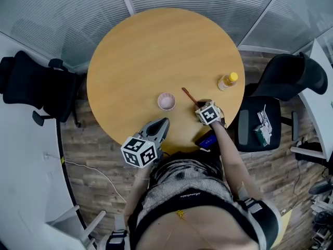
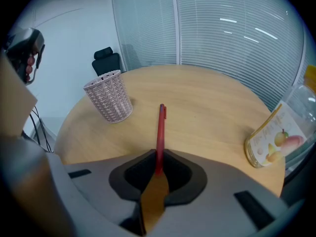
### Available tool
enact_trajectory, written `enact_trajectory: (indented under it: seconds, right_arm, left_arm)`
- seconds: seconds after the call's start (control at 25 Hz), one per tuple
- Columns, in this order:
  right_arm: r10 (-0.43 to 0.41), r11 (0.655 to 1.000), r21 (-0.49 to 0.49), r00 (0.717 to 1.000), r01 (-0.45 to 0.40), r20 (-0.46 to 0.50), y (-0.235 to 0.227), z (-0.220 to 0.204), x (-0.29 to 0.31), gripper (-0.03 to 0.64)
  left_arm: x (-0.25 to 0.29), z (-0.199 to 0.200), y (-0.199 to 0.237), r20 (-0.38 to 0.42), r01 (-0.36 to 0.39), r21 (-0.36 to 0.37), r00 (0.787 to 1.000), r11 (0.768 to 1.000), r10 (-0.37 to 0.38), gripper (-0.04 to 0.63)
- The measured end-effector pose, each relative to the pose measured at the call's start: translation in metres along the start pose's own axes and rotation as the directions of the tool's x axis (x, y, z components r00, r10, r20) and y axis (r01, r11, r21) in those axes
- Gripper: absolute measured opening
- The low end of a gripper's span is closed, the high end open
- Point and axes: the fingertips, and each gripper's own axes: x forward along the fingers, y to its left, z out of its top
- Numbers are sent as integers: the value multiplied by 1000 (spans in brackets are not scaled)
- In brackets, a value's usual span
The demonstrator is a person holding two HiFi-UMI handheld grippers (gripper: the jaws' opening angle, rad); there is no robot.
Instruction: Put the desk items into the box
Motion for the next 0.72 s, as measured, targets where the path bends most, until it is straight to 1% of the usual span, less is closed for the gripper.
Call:
enact_trajectory:
  seconds: [0.08,0.2,0.28,0.52,0.72]
  right_arm:
    - [-5,1000,-5,1000,5,23,0,5,-2,61]
    - [-15,1000,20,999,14,39,-1,2,-2,60]
    - [-18,1000,23,999,17,33,-1,0,-5,60]
    - [13,1000,-7,1000,-13,15,6,-9,-6,60]
    - [2,999,-36,1000,-2,7,9,-13,-16,60]
  left_arm:
    - [-4,-3,0,4,-8,-8,1000,1000,8,18]
    - [-8,-6,1,10,-16,-14,1000,1000,16,18]
    - [-11,-5,1,15,-18,-15,1000,1000,18,18]
    - [-12,-6,-2,11,-8,-12,1000,1000,8,18]
    - [-10,-7,-6,6,9,-9,1000,1000,-9,18]
